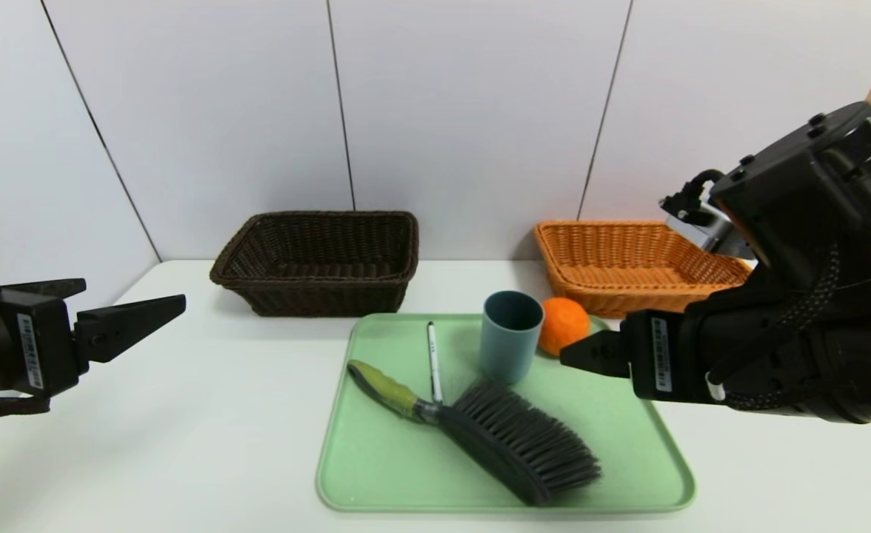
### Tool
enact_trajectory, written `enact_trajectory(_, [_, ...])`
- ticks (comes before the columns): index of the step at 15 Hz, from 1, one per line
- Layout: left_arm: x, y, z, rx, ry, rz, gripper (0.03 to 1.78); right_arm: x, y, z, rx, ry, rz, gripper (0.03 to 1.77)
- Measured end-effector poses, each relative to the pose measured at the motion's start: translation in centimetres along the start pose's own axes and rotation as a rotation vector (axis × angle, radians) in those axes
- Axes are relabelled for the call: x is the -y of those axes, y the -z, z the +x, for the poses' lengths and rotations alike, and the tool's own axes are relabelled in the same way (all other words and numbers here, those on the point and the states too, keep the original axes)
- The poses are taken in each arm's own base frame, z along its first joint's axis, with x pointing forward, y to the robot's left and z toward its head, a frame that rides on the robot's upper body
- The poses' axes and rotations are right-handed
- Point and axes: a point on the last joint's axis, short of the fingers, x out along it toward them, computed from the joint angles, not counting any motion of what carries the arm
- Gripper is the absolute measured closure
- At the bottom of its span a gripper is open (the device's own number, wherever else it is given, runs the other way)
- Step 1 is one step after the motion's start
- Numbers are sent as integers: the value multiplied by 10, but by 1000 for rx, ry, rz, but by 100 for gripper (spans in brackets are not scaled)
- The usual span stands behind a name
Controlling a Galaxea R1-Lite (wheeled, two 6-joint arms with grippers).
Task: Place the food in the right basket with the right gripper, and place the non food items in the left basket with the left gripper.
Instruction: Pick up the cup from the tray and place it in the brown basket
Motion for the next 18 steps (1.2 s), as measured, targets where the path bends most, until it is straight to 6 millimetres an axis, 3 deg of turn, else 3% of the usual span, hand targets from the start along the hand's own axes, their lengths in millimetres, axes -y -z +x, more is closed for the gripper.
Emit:
enact_trajectory(4, [0,1,-1,-1,4,1,12,-10,13,16,-38,-3,-9,10])
enact_trajectory(9, [0,1,-1,-1,5,2,12,-27,32,38,125,-50,-151,10])
enact_trajectory(13, [1,2,-1,-1,6,2,12,-22,53,61,263,-86,-335,10])
enact_trajectory(18, [1,2,-1,-2,8,1,12,-17,63,71,307,-89,-380,10])
